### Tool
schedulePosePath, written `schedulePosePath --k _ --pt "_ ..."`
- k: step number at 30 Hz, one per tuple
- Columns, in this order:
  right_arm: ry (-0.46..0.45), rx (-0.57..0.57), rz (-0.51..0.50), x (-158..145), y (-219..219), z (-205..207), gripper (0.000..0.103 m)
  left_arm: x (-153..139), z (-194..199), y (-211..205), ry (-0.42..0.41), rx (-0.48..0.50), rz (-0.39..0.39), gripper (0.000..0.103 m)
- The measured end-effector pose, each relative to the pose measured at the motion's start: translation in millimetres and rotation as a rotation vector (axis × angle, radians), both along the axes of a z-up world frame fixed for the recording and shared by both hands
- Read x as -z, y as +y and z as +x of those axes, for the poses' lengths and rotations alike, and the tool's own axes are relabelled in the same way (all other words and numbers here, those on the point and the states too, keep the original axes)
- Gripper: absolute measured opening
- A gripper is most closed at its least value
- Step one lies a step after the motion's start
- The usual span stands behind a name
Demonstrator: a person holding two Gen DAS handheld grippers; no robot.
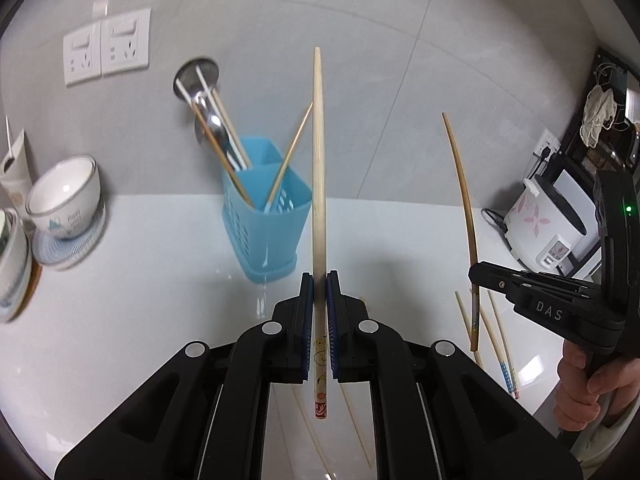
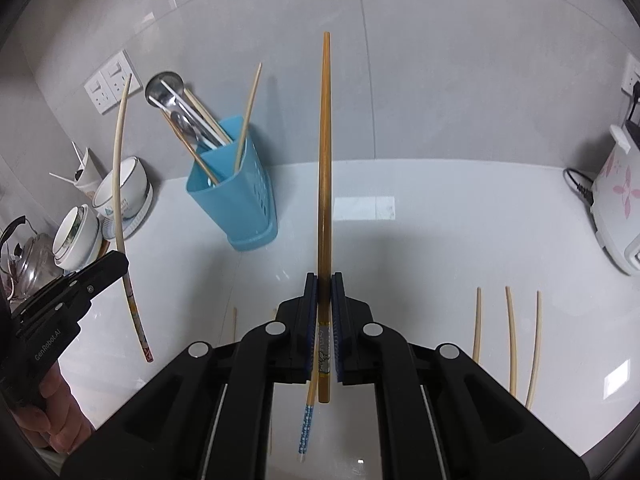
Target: Organize utensils
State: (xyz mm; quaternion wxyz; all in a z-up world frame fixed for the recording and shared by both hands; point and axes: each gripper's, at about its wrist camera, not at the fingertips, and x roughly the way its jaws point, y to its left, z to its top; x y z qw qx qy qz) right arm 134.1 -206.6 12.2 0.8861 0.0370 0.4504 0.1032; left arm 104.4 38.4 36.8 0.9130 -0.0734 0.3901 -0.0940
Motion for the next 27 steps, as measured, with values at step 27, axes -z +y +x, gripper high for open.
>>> schedulePosePath --k 27 --pt "-0.171 0.016 0.023 -47 22 24 0.006 -46 49 11 -0.21 -0.067 0.014 0.006"
